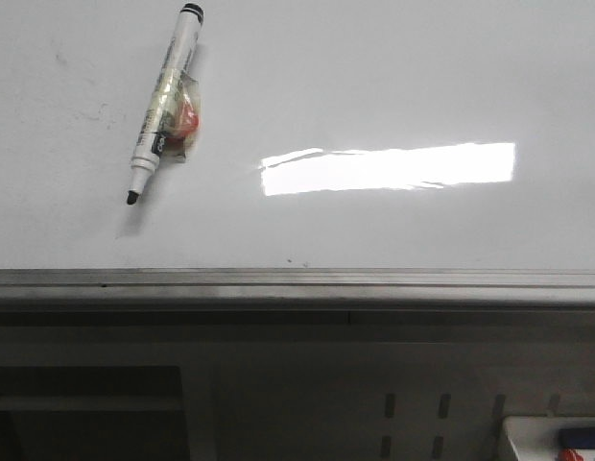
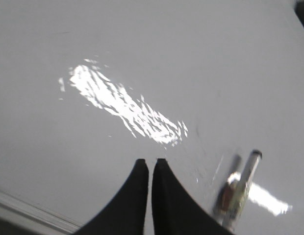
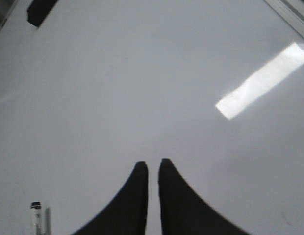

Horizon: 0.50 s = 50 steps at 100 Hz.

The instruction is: Write number 4 on whiteboard

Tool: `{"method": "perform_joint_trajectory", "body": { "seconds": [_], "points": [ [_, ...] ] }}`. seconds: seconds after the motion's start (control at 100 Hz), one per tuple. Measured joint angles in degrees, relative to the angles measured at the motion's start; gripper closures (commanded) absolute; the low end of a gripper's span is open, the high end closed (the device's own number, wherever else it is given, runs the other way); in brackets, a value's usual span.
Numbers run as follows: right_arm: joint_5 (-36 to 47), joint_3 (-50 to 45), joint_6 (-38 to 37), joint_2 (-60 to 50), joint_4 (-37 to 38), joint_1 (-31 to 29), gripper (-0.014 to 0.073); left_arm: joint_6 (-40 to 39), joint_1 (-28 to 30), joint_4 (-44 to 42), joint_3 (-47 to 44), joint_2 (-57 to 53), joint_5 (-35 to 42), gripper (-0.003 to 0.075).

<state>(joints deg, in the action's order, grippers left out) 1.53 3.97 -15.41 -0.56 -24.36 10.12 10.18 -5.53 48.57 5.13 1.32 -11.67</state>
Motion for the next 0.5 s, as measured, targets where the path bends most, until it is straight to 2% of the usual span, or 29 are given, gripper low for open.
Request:
{"method": "perform_joint_trajectory", "body": {
  "seconds": [0.1,0.13,0.18,0.34,0.5],
  "points": [
    [-5.32,6.08,0.13,1.35,6.30,0.00,0.0287,0.81,0.00,-9.89,6.64,5.65,-6.41,0.0463],
    [-7.43,7.81,0.22,2.25,8.13,0.00,0.0262,0.98,0.00,-11.78,8.51,7.73,-8.52,0.0407],
    [-11.42,10.68,0.26,4.08,10.81,0.00,0.0238,1.88,0.00,-13.91,11.65,11.56,-11.46,0.0359],
    [-22.49,17.74,2.19,10.73,16.02,0.00,0.0239,9.23,-1.15,-15.89,20.79,23.82,-22.29,0.0356],
    [-25.73,22.02,7.89,15.94,17.19,0.00,0.0239,12.44,-5.98,-16.15,25.87,33.27,-24.76,0.0356]
  ]
}}
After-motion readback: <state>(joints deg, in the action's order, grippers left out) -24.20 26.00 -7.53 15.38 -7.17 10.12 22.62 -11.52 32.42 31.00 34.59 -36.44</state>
